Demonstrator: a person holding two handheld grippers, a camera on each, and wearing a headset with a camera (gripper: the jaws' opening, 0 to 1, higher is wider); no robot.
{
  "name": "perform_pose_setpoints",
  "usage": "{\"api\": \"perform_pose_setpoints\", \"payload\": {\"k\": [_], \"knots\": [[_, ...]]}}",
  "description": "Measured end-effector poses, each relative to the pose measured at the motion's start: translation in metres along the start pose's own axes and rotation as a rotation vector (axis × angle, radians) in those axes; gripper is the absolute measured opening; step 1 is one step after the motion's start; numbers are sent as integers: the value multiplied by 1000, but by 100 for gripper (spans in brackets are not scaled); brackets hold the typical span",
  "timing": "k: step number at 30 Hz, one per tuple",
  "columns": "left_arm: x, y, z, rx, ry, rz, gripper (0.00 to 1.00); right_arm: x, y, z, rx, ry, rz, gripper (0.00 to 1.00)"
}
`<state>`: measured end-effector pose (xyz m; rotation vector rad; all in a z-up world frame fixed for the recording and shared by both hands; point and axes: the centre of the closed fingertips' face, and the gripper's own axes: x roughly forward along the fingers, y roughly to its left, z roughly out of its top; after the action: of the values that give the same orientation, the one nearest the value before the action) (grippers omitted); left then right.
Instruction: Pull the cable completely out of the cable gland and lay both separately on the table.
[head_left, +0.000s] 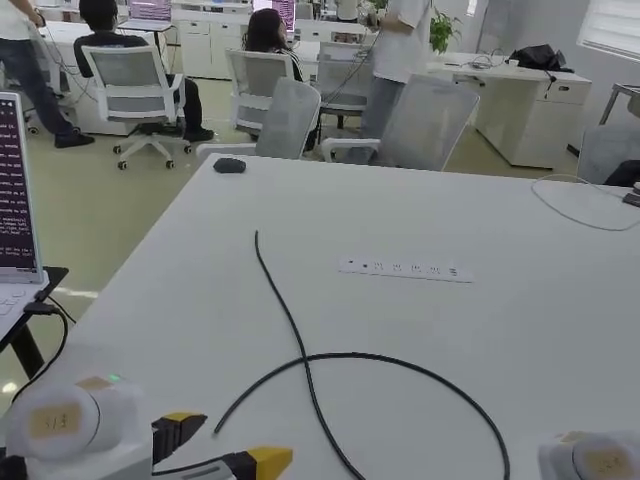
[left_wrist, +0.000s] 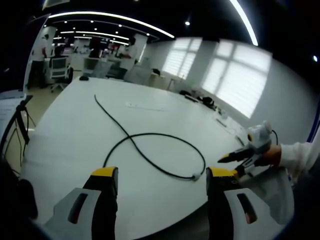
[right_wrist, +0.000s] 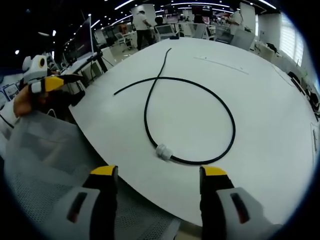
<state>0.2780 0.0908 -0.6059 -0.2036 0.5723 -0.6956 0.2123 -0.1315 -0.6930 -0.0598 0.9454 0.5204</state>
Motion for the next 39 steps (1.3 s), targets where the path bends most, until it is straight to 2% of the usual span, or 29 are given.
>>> {"api": "perform_pose_setpoints", "payload": {"k": [3,9,17,22,28,39], "knots": [[0,-1,-1,-7,2,-3,72,1,0,5,-31,-14,4,65],[1,0,-2,-8,6,-3,72,7,-7,11,-178,-3,3,58],[2,1,-3,-14,14,-2,71,20,-11,7,-367,43,56,48],[2,0,-5,-6,22,-4,71,28,-12,4,-431,61,90,40],[2,1,-5,-5,22,3,70,42,-12,2,-474,72,129,33],[3,1,-8,6,40,2,67,64,-10,-2,-566,89,180,25]]}}
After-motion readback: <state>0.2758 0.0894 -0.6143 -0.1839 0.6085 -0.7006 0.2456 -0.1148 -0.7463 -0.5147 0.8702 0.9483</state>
